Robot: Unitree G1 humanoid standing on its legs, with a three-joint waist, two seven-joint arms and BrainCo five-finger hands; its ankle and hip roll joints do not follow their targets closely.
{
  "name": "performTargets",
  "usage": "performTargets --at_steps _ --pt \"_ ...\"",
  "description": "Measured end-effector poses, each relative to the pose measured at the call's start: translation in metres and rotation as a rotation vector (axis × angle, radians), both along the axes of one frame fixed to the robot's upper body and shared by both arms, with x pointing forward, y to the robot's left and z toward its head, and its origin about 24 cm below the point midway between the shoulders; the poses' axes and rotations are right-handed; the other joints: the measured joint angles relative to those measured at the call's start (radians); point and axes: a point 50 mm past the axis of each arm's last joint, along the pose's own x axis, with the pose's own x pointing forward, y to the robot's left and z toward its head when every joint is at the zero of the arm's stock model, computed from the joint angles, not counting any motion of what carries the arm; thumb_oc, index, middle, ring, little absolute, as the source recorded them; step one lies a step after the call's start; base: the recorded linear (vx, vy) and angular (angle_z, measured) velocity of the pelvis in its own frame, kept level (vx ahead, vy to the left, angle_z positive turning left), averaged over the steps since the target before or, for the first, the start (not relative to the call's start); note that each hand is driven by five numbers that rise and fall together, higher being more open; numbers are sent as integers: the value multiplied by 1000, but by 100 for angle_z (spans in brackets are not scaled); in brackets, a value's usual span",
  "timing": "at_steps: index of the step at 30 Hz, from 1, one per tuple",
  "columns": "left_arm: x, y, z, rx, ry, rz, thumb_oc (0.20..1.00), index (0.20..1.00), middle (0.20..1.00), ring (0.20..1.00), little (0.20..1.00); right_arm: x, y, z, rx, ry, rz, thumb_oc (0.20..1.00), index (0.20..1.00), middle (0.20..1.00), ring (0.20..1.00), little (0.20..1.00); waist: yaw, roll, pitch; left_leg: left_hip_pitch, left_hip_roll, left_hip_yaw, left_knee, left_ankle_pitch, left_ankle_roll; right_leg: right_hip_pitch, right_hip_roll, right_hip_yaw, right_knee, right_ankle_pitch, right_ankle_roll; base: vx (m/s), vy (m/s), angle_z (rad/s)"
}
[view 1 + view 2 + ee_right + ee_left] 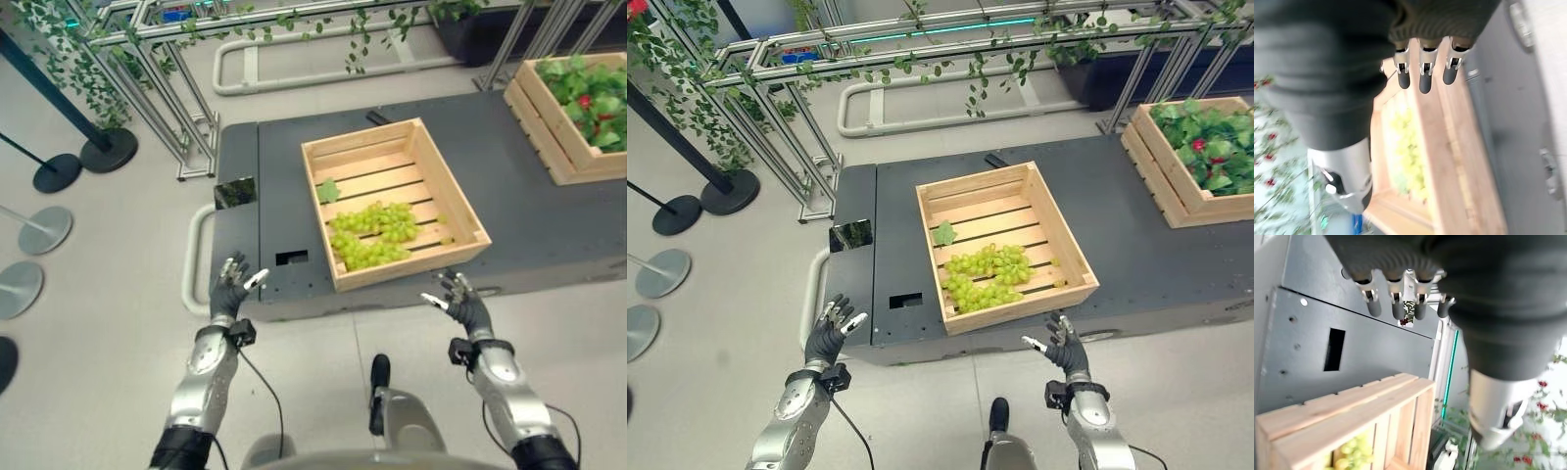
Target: Pick up the fruits from the basket on one side to the basket on the other side
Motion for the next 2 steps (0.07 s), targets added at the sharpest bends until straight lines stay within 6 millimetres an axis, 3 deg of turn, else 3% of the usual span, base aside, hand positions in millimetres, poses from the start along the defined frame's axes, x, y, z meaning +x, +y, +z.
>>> performTargets --at_steps 1,2 --pt "6 -7 5 -15 -23 -24 1000 1000 1000 1000 1000 0 -3 -1 4 2 -22 1000 1000 1000 1000 1000 1 -30 20 -65 -57 43 33 -35 40 45 -27 3 -30 -5 1 293 -25 38" --pt "0 -7 0 -17 -5 -22 1000 1000 1000 1000 1000 0 -3 0 -2 1 -18 1000 1000 1000 1000 1000 21 -43 27 -103 -101 74 -37 -26 73 91 -33 4 -39 -20 9 439 -43 42"
